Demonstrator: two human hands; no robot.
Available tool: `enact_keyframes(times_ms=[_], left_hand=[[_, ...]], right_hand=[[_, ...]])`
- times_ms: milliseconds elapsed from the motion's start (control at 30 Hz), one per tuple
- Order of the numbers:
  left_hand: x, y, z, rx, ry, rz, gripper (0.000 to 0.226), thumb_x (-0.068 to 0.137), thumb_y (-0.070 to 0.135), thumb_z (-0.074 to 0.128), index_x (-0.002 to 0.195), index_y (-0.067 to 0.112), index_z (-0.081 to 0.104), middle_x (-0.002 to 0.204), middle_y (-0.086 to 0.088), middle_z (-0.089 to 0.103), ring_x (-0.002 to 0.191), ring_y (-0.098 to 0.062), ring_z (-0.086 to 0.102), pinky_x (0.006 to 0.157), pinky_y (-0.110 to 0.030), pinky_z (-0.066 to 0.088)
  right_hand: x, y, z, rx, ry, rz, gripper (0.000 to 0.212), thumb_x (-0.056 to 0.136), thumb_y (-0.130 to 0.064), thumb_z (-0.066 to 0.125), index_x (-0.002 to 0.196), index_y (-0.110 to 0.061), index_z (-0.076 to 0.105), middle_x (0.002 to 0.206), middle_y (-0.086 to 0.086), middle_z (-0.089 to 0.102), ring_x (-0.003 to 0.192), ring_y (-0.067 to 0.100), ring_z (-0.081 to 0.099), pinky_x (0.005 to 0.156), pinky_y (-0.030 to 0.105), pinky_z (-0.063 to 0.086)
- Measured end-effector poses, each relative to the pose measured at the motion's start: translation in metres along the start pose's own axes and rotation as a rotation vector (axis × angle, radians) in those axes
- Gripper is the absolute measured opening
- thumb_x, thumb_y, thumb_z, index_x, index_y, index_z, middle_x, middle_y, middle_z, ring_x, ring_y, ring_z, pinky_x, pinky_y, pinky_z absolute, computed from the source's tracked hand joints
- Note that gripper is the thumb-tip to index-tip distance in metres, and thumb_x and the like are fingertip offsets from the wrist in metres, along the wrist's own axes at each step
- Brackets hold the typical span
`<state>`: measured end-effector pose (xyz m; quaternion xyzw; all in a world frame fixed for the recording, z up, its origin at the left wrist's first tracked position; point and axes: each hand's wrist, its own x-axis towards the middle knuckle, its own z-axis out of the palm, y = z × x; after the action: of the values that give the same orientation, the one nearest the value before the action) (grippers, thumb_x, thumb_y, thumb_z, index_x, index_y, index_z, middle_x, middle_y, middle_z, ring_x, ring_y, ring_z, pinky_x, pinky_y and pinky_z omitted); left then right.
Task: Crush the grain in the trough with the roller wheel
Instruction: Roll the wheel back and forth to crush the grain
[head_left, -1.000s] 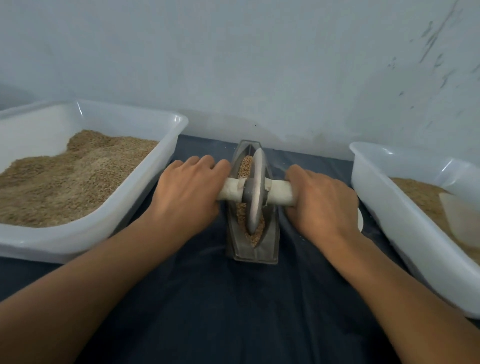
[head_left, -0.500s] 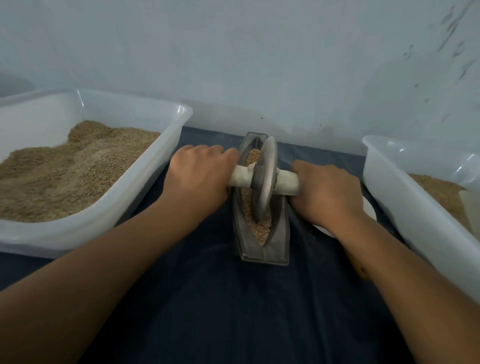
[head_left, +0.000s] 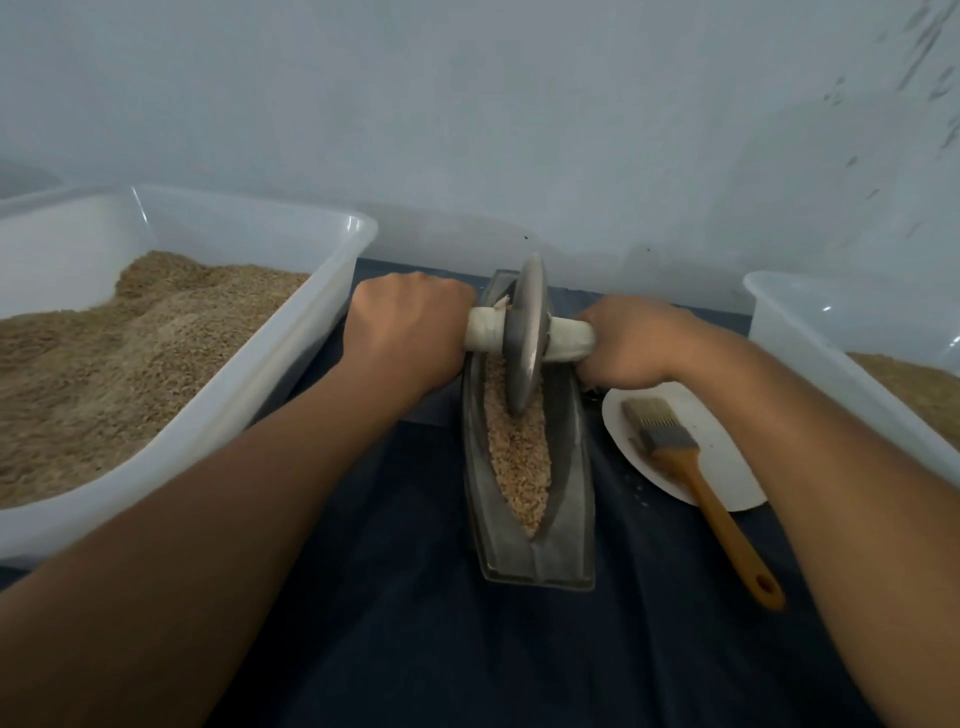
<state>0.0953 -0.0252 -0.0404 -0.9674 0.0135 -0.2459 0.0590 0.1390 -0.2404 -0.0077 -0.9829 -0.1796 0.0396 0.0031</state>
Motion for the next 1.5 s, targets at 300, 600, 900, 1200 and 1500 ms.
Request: enact_keyframes(times_ms=[300,600,900,1200,1500], left_hand=[[0.005,0.001,0.004,0.013,0.052,0.012,0.017,0.086,0.032,0.066,0.087,0.034,0.049,0.073,0.008,0.049,0.067,-0.019,0.046,0.058,-0.031,0.036],[-0.026,0.007,-0.007,0.087,0.169,0.049,0.026,0.082,0.023,0.069,0.087,0.024,0.044,0.075,0.005,0.047,0.062,-0.016,0.044,0.059,-0.033,0.033],[-0.067,0.011,-0.014,0.033,0.331,0.084,0.018,0.081,0.012,0.064,0.087,0.018,0.048,0.078,-0.003,0.053,0.068,-0.023,0.049,0.064,-0.035,0.032],[-0.085,0.011,-0.016,0.028,0.515,0.094,0.013,0.086,0.001,0.048,0.084,0.014,0.046,0.075,-0.006,0.046,0.067,-0.026,0.043,0.065,-0.038,0.036],[-0.087,0.007,-0.005,-0.025,0.457,0.081,0.014,0.081,0.008,0.054,0.086,0.016,0.044,0.078,-0.004,0.049,0.069,-0.025,0.044,0.065,-0.038,0.034]], right_hand=[[0.007,0.005,0.002,0.044,0.003,0.020,0.013,0.071,-0.033,0.076,0.080,-0.028,0.067,0.072,-0.005,0.068,0.068,0.015,0.065,0.056,0.028,0.045],[-0.024,0.000,0.022,-0.110,0.300,0.018,0.012,0.073,-0.040,0.059,0.083,-0.035,0.055,0.073,-0.012,0.057,0.061,0.011,0.051,0.049,0.026,0.031],[-0.066,-0.014,0.049,-0.151,0.574,0.065,0.022,0.080,-0.039,0.061,0.089,-0.031,0.043,0.063,-0.010,0.042,0.059,0.024,0.046,0.049,0.029,0.028],[-0.092,-0.024,0.055,-0.147,0.697,0.028,0.028,0.080,-0.033,0.066,0.087,-0.026,0.041,0.071,-0.007,0.052,0.058,0.025,0.045,0.047,0.029,0.028],[-0.088,-0.028,0.051,-0.299,0.762,0.056,0.028,0.074,-0.029,0.071,0.081,-0.025,0.044,0.062,-0.009,0.047,0.050,0.019,0.040,0.048,0.025,0.008]])
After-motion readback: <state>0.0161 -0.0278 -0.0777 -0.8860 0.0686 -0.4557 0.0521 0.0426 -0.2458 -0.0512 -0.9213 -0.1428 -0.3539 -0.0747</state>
